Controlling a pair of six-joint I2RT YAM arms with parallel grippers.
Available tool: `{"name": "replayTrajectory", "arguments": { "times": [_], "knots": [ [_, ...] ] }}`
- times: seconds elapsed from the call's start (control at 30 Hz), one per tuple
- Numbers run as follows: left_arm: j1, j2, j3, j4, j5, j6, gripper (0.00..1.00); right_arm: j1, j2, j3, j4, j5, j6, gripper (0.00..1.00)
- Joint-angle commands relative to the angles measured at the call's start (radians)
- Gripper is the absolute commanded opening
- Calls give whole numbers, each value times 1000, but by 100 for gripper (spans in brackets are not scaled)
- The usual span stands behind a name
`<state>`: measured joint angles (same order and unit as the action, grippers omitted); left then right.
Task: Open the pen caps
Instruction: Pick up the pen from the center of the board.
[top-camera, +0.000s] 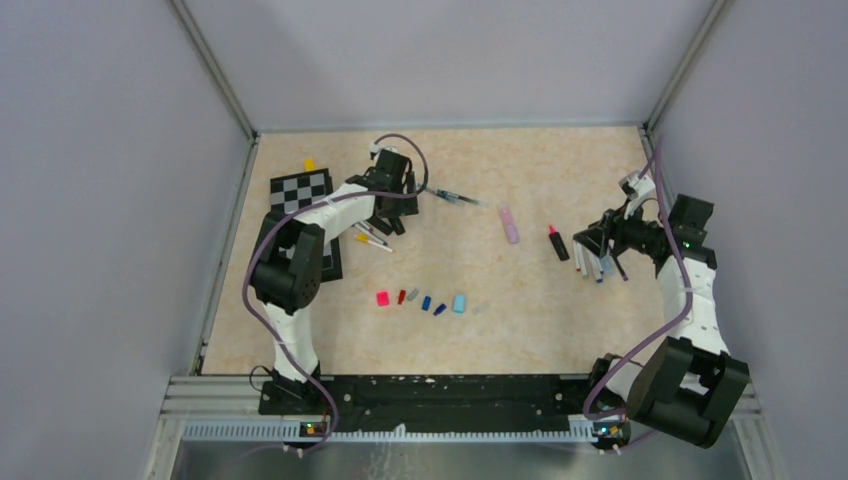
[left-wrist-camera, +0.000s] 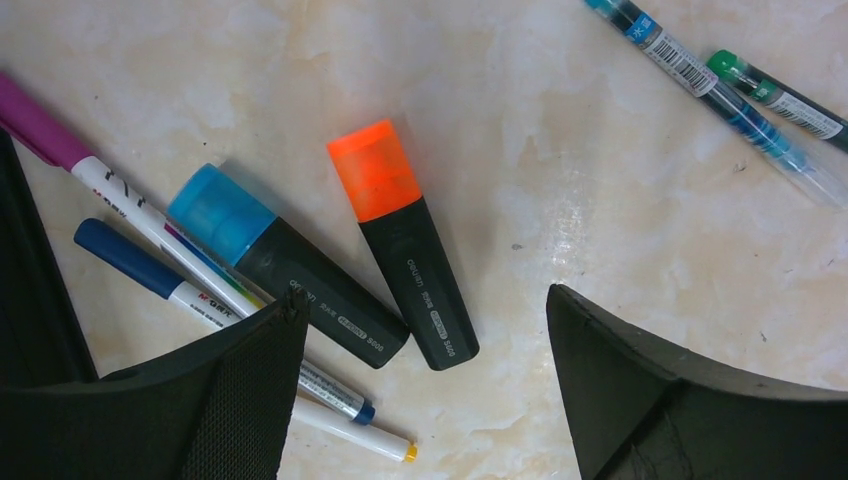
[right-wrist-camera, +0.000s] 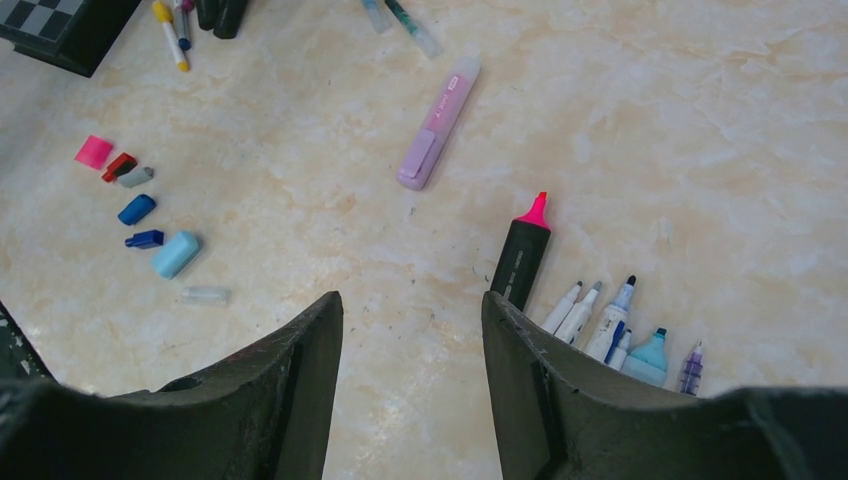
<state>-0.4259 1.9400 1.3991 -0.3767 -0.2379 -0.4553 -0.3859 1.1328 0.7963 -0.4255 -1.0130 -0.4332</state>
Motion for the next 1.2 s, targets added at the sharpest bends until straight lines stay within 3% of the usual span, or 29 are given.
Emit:
{"name": "replayTrajectory", "arguments": {
  "times": [0.0, 0.4, 0.7, 1.07, 1.17],
  "knots": [
    [4, 7, 51, -20, -47, -32, 89, 11, -12, 0, 37, -3, -2, 52],
    [3, 141, 235, -175, -119, -109, 74, 16, -6, 1, 37, 4, -6, 52],
    [3, 183, 249, -207, -97, -137, 55, 24, -4, 4, 33, 12, -8, 52],
    [3, 220, 247, -206, -31, -143, 49, 26, -5, 7, 28, 15, -11, 52],
    [3, 226, 241, -208, -7, -143, 43, 26, -5, 9, 26, 14, -12, 52]
  ]
}}
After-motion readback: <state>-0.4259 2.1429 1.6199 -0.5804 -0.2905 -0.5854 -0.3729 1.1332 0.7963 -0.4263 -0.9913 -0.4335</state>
